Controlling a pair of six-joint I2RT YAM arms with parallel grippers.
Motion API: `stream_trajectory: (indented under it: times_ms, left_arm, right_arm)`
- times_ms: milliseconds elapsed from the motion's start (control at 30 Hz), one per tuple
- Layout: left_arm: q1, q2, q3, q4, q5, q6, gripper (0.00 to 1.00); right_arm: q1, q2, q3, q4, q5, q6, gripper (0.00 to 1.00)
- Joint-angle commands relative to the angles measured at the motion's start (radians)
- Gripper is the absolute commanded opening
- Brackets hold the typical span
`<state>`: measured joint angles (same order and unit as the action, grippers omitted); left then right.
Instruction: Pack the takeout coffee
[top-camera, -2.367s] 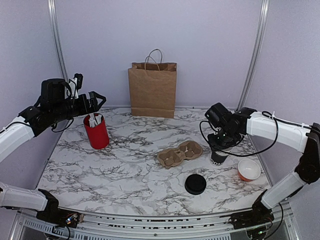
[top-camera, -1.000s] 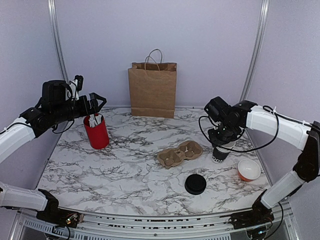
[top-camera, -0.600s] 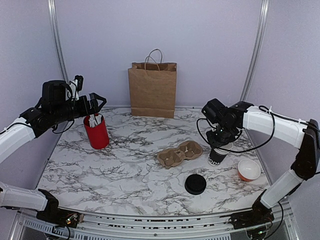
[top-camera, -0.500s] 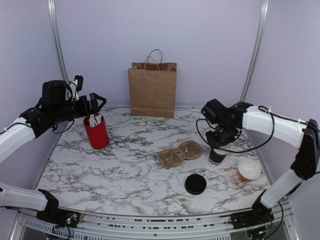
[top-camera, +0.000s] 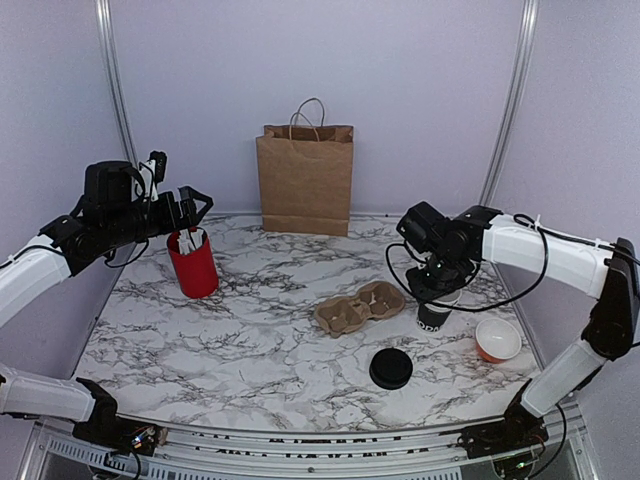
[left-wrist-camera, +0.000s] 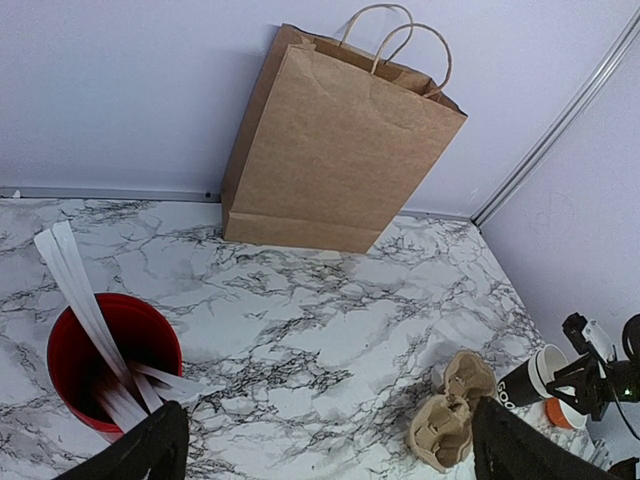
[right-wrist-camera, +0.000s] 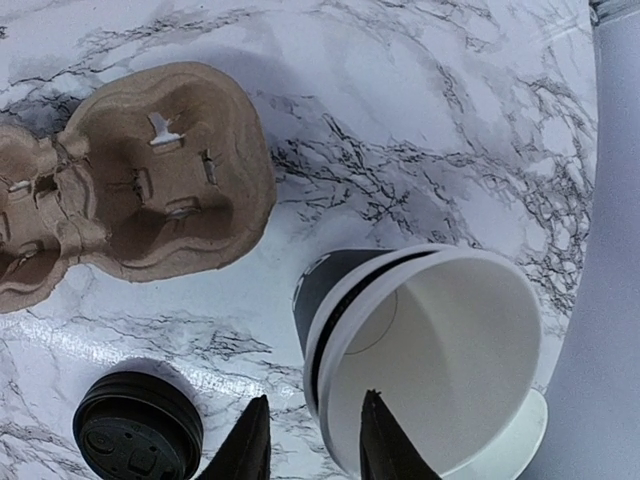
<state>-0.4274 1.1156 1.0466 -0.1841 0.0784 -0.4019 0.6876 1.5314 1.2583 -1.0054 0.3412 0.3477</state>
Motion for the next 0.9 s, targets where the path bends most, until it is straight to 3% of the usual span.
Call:
stream_trajectory:
  times_ms: [0, 167, 367, 633, 867]
  left_arm:
    - [0.000, 0.002, -0.005, 0.028, 0.011, -0.003, 0.99]
    - [0.000, 0.004, -0.003, 0.031, 0.015, -0.003, 0.99]
    - [0.000, 0.003, -0.005, 0.032, 0.016, -0.004, 0.99]
    - [0.000, 0.005, -0.005, 0.036, 0.020, -0.010, 0.99]
    - [0.000, 0.004, -0.009, 0.036, 0.019, -0.009, 0.99]
  right_arm:
    - [0.007, -0.045, 0.035, -0.005, 0.005, 0.010, 0.31]
    - [-0.005, -0.045, 0.017, 0.000, -0.023, -0.015, 0.31]
    - [-0.012, -0.041, -0.052, 0.019, -0.052, -0.050, 0.22]
    - [-0.014, -0.043, -0.043, 0.018, 0.006, -0.044, 0.17]
    - [-0.013, -0.025, -0.048, 0.026, 0.000, -0.061, 0.06]
